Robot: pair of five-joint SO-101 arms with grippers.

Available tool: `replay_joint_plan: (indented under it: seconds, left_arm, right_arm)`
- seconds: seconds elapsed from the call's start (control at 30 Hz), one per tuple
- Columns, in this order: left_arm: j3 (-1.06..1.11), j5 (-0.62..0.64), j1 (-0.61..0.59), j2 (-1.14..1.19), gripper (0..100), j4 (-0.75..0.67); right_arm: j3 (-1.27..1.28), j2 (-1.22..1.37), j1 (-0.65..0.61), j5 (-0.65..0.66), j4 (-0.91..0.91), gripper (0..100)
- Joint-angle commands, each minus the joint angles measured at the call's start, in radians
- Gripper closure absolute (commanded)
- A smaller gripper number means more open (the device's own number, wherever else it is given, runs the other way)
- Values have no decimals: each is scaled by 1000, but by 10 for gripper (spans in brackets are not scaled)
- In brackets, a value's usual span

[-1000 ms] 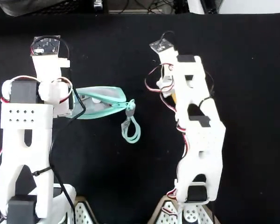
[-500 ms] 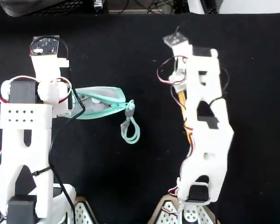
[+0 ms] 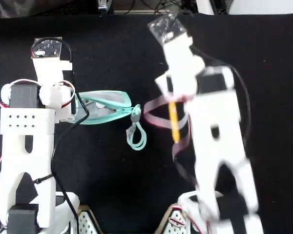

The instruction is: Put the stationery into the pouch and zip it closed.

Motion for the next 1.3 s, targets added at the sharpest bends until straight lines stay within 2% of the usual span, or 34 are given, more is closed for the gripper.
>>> replay_joint_plan:
  seconds: [0.0,0.13,0.23,0.57,0.83,0.97,1.07,1.17,1.27]
  left_arm:
    - [10,-5,-10,9,967,-6]
    - [10,-5,-8,9,967,-6]
    - [10,-5,-8,9,967,-6]
    - [10,-3,-8,9,967,-6]
    - [10,-3,-12,9,967,-2]
    - [7,-5,-12,9,967,-2]
    - [4,-5,-8,9,967,-5]
    - [4,-3,-8,9,967,-6]
    - [7,-5,-8,9,967,-6]
  right_arm:
    - [162,-414,-121,-75,-126,986]
    - [305,-722,-265,-97,-256,986]
    - [360,-862,-364,-97,-318,986]
    - [487,-969,-552,-97,-690,986]
    - [874,-969,-559,-87,-1002,986]
    - [1049,-967,-474,-87,-1117,986]
    - [1099,-967,-437,-87,-1080,969]
    - [1003,-967,-437,-95,-853,853]
    - [794,-967,-439,-97,-626,738]
